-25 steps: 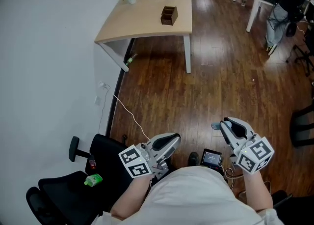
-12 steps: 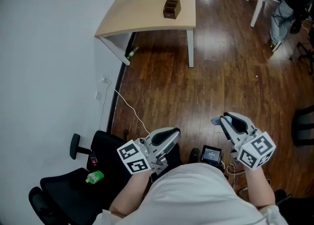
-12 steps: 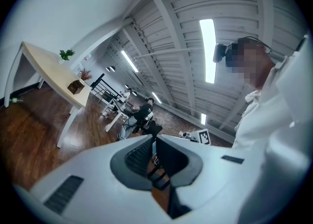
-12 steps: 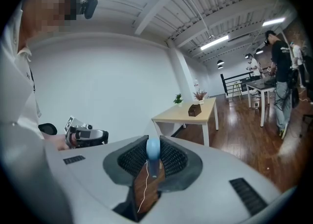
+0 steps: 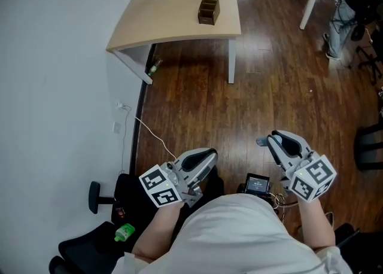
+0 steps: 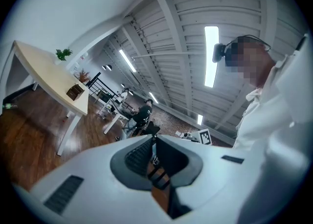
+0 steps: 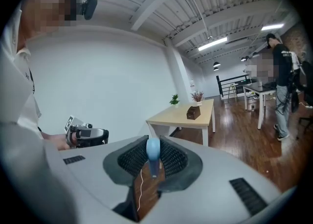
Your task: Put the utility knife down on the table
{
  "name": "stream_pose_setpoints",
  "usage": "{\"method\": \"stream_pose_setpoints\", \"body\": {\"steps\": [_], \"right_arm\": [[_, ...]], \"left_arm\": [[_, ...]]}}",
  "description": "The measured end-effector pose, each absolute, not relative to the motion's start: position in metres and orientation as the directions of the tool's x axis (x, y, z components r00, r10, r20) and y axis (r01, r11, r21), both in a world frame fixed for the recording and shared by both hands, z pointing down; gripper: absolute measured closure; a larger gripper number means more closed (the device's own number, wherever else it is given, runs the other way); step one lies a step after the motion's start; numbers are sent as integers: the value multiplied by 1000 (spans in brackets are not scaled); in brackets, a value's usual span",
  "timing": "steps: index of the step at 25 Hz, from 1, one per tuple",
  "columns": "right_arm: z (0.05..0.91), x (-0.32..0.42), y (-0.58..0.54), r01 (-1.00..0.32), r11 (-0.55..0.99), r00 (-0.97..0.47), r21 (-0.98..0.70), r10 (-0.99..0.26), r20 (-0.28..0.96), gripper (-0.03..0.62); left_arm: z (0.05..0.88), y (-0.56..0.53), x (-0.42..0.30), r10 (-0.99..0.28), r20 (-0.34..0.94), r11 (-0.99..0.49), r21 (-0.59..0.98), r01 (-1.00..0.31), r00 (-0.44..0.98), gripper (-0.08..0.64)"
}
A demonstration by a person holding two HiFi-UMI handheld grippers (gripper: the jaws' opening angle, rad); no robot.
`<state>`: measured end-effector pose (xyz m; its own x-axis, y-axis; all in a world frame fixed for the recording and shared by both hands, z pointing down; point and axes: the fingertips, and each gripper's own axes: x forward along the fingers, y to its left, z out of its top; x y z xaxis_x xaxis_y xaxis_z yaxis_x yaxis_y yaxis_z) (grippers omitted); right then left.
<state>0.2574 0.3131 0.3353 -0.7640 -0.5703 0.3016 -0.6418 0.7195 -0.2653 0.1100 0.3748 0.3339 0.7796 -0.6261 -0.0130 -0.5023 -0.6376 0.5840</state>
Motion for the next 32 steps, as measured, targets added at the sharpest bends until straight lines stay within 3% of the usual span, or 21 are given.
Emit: {"method": "stream_pose_setpoints", "body": {"steps": [15,32], "right_arm": [[323,164,261,-705,674,-704,-222,-629,329,520],[334,105,196,-638,736,-762,-226,-561,324,519]], "left_arm": [[333,313,9,-580,-18,-661,594,-458,814,555],[342,269,-45,-658,1,-600,604,-524,753,555]]}}
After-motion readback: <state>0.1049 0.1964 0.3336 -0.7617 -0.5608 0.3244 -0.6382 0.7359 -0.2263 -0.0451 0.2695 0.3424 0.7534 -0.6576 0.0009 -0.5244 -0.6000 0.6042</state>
